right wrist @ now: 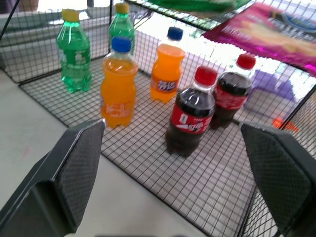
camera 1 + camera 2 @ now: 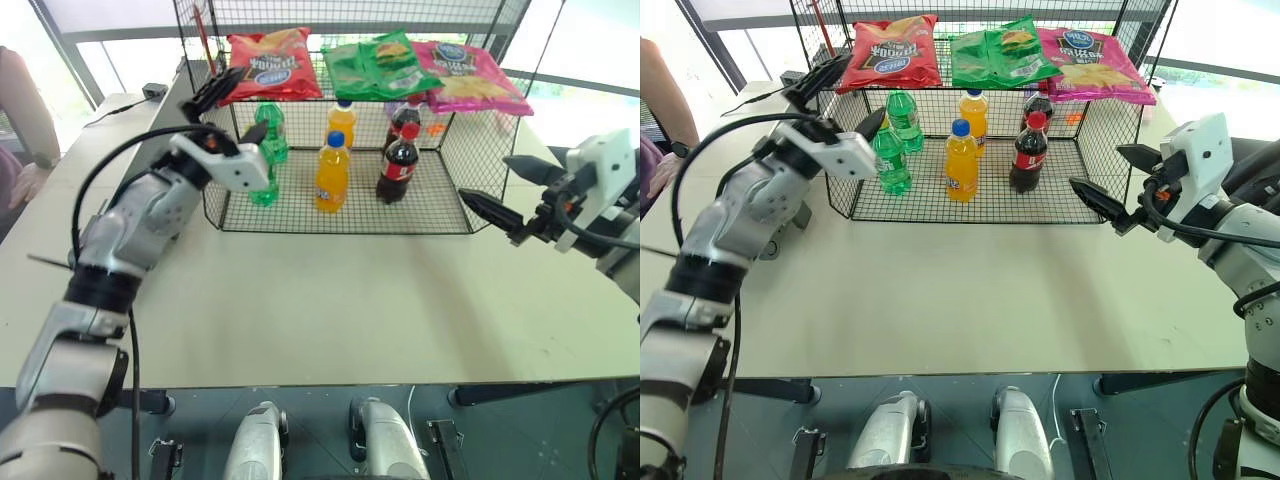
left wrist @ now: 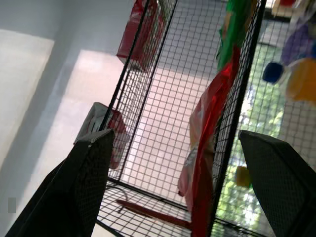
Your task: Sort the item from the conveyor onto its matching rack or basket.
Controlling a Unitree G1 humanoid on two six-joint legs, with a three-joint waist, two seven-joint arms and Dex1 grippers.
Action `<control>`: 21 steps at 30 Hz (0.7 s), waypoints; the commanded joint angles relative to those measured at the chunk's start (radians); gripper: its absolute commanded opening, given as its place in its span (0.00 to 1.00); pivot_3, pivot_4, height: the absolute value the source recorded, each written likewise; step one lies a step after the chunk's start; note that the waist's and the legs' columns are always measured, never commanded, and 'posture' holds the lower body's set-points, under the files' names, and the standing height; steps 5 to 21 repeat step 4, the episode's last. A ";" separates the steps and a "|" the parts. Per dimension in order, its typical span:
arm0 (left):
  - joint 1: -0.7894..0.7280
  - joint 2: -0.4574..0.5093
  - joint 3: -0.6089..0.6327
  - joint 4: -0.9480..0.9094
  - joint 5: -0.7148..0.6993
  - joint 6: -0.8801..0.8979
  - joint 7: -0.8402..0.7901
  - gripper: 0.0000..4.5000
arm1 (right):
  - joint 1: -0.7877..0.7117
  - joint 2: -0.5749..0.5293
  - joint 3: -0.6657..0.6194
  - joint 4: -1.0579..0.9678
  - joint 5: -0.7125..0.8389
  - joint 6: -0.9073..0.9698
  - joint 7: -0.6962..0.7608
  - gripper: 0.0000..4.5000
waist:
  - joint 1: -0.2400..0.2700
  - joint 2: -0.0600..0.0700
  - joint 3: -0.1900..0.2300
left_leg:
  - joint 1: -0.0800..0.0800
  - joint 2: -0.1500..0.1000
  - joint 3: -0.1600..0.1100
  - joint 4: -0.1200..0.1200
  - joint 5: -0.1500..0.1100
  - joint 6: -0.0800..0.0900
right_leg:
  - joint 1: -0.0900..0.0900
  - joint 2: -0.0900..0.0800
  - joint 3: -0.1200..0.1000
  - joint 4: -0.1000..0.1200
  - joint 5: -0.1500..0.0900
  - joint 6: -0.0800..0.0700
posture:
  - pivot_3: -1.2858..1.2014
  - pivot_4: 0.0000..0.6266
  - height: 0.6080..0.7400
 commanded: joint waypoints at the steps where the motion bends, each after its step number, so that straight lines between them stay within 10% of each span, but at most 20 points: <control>1: 0.133 0.017 0.091 -0.207 -0.216 0.101 -0.151 0.93 | 0.013 0.005 0.015 -0.018 0.002 -0.027 0.016 1.00 | -0.001 0.000 0.000 | 0.000 0.000 0.000 0.000 0.000 0.000 | 0.000 0.000 0.000 0.000 0.000 0.000 | 0.52 0.24 1.00; 21: 0.238 0.009 0.139 -0.321 -0.319 0.296 -0.235 0.93 | 0.038 0.006 0.050 0.002 -0.026 -0.053 0.032 1.00 | -0.002 0.000 0.000 | 0.001 0.000 0.000 0.000 0.000 0.000 | 0.001 0.000 0.000 0.000 0.000 0.000 | 0.52 0.24 1.00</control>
